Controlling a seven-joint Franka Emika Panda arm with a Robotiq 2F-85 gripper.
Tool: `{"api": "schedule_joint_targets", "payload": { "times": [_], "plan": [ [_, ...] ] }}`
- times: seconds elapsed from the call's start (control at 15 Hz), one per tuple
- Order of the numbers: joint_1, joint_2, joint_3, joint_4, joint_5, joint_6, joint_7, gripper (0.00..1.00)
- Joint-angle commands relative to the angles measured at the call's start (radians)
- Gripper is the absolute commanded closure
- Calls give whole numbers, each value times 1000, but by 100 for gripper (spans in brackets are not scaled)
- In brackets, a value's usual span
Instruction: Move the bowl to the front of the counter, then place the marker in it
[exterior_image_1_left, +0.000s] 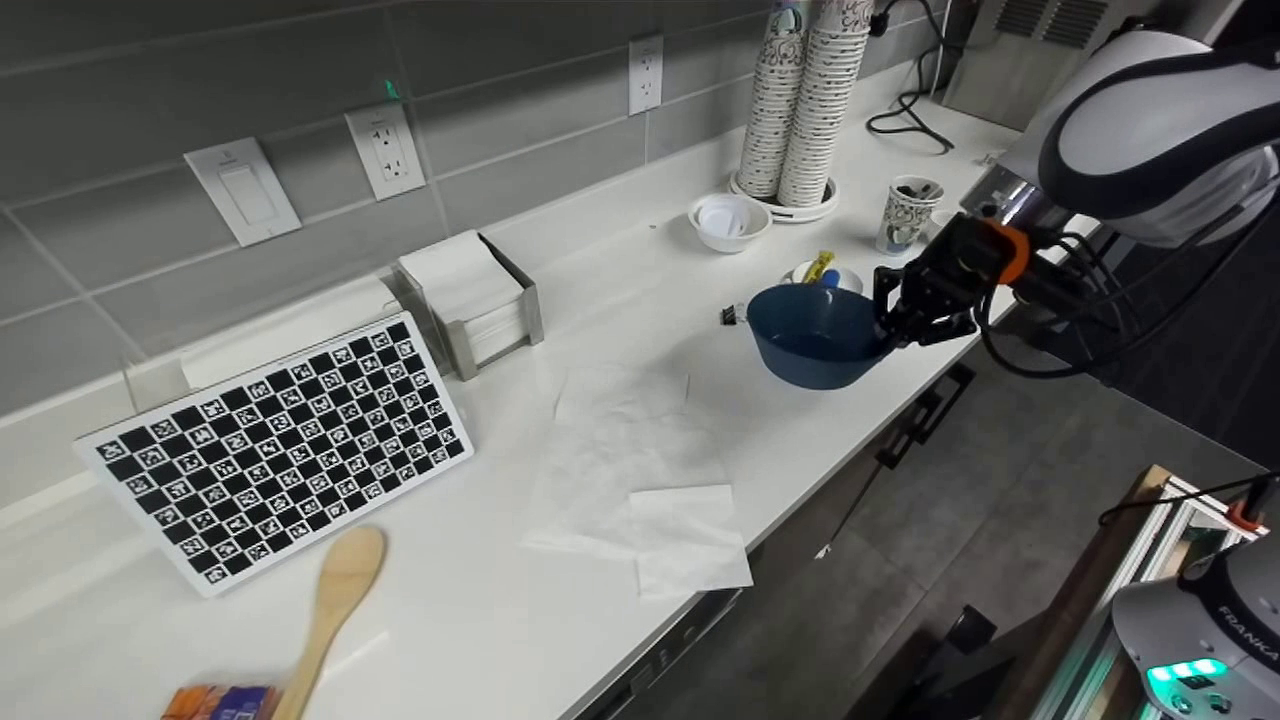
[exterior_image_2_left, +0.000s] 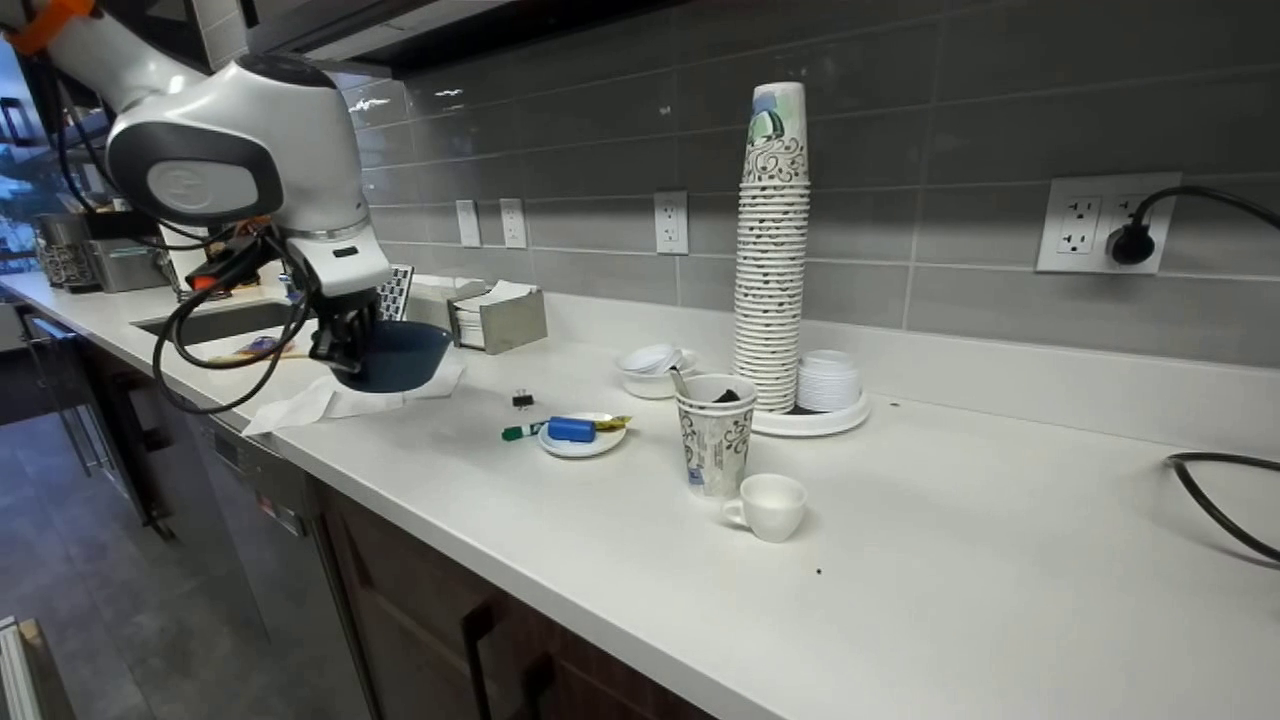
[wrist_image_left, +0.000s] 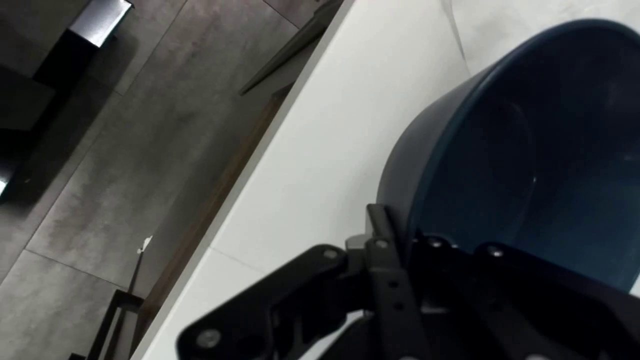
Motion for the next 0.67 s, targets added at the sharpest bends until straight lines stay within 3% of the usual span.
{"api": "schedule_joint_targets", "payload": {
  "times": [0.0, 0.13, 0.33, 0.6],
  "plan": [
    [-61, 36, -28, -5, -11, -10, -4, 99],
    [-53, 27, -13, -8, 1, -3, -1, 95],
    [-74, 49, -30, -7, 0, -3, -1, 99],
    [-99, 39, -32, -36, -124, -6, -58, 99]
  ]
}}
